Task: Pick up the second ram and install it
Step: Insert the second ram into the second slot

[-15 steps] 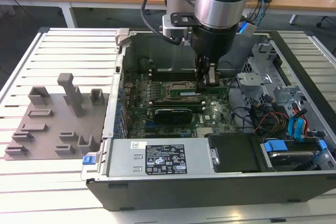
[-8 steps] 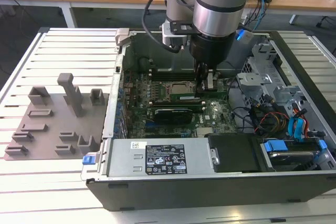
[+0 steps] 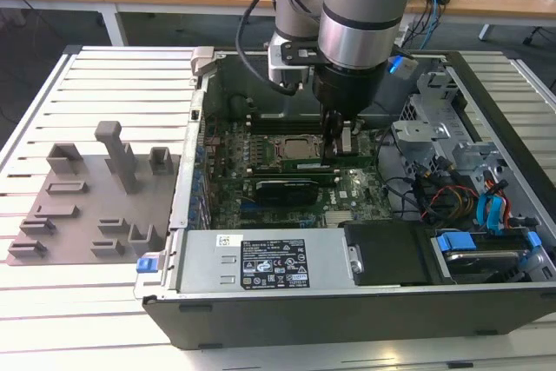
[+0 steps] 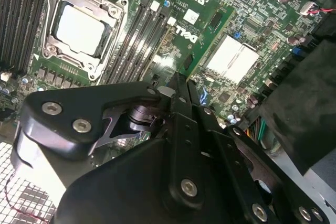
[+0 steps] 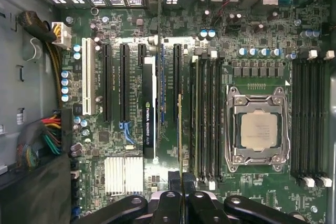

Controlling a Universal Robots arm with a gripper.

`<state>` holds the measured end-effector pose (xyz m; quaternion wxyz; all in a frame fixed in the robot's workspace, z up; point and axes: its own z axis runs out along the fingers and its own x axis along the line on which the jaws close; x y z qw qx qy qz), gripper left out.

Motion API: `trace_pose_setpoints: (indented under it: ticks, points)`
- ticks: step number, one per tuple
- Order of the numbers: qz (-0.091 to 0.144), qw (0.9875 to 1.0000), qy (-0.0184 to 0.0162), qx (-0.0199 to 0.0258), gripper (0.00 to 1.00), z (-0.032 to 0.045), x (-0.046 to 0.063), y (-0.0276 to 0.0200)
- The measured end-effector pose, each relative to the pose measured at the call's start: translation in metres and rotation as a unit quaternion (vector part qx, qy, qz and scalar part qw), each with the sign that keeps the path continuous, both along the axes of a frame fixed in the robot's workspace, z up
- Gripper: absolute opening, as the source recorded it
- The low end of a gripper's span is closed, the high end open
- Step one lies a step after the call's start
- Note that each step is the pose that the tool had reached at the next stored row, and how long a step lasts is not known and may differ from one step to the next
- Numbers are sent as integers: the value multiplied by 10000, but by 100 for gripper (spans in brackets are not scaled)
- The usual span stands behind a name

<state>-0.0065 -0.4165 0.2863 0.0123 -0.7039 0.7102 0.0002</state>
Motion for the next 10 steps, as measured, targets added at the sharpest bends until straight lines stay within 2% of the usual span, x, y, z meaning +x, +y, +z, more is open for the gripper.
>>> trace_pose_setpoints:
  ticks: [3,5,7,10]
  points:
    - [0,10000,0,0,13,-30,0,44]
    - [-8,10000,0,0,13,-50,-25,108]
    - [-12,10000,0,-1,13,-54,-48,142]
    - [-17,10000,0,0,13,-56,-81,218]
